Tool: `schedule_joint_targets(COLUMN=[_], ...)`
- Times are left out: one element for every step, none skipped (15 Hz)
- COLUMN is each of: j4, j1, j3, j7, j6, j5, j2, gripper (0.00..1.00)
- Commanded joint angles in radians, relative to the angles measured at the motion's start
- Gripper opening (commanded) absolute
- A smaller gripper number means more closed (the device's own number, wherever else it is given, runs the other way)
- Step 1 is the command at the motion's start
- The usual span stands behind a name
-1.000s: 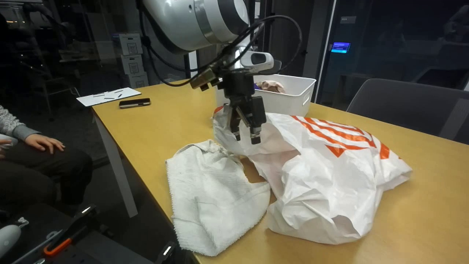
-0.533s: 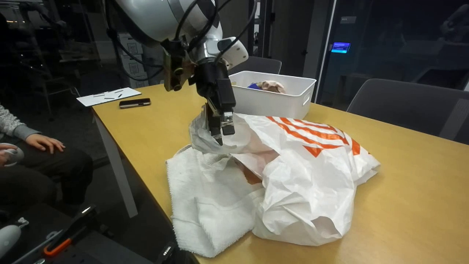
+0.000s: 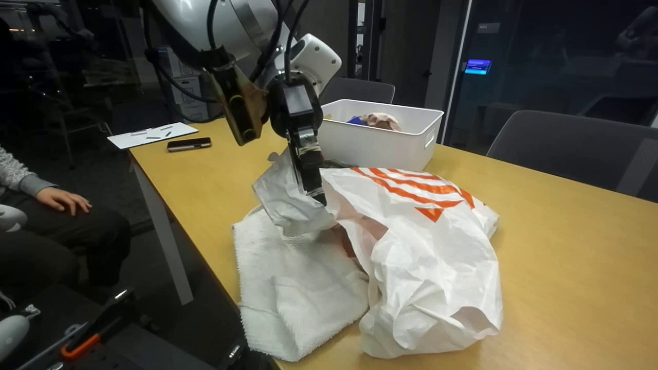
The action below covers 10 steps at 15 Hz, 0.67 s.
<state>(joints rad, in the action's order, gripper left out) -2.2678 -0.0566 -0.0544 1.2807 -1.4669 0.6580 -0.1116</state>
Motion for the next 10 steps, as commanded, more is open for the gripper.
schedule_joint_targets(j4=[-0.037,-0.046,-0.058,-0.068,-0.080,-0.092,-0.106,-0.122,-0.139,-0.154], j1=[0.005,0.008,0.009,0.010,0.010,0.012,0.015,0.013,0.010,0.003], j3=[0.019,0.021,0.023,0.024,0.026,0.027,0.028,0.032,0.036,0.047], j7=[0.160,0.190,0.218,0.249,0.281,0.305,0.319,0.329,0.345,0.354], j6=[-0.060,-0.095,-0.129,-0.161,-0.196,-0.237,-0.280,-0.317,-0.351,-0.376], j5=[0.070,0.066,0.063,0.061,0.066,0.059,0.036,0.029,0.033,0.045], j2=[0.042,0.058,0.075,0.088,0.101,0.115,0.134,0.161,0.188,0.219], gripper=[1.00,1.00,1.00,1.00,1.00,1.00,1.00,1.00,1.00,1.00])
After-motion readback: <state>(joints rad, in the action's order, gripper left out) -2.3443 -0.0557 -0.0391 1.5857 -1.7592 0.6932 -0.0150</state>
